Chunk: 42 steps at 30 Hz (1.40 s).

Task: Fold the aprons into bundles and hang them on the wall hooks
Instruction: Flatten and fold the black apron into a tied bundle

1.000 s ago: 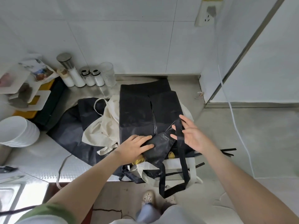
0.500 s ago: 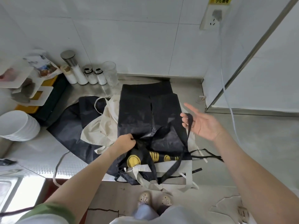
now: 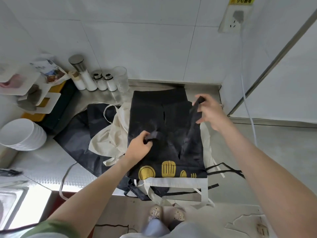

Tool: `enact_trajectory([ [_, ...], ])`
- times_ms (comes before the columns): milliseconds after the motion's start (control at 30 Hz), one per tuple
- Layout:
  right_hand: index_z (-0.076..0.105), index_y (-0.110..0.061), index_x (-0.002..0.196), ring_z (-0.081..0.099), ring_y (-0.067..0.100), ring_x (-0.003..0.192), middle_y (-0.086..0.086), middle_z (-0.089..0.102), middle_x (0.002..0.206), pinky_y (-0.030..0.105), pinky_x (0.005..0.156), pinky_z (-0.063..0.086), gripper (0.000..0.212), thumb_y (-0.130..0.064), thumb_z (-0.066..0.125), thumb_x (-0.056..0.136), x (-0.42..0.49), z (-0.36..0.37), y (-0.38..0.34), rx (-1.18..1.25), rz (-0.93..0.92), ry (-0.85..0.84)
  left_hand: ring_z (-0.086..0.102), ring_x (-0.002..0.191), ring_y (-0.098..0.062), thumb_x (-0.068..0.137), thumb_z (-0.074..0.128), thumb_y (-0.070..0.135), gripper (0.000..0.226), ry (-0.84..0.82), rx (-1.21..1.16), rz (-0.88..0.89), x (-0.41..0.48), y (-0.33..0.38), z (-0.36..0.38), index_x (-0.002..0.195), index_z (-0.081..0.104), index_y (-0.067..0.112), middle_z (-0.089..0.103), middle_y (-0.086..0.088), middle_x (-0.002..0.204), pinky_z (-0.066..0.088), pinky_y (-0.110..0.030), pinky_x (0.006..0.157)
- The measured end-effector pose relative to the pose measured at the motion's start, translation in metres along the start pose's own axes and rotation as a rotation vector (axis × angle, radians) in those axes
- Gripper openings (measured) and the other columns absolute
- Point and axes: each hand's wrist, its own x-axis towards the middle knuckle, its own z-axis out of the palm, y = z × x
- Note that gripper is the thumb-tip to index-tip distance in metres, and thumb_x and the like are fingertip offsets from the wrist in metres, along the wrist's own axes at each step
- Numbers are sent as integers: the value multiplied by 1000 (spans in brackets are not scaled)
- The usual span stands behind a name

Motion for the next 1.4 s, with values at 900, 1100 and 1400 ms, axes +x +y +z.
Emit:
enact_trajectory([
  [900,50,-13,75,52,20,73,5,56,81,30,69,42,25,-28,61,91,-54,6,122,-463,561,-33,65,86,-32,99,47,34,34,-40,292,-280,6,-30,-2,95,62,3,64,-11,87,50,-34,72],
  [1100,46,0,136,46,31,127,10,49,139,38,101,40,47,-27,52,98,-81,22,142,-318,497,46,63,97,-36,103,37,38,47,-58,154,-397,-3,-36,2,103,64,0,66,-19,101,51,-40,90],
  [1400,57,2,118,55,33,117,18,61,123,49,105,40,36,-28,48,100,-112,10,146,-239,337,133,56,109,-37,105,30,34,50,-20,183,-374,-35,-41,1,118,58,-4,61,-23,117,42,-36,88],
])
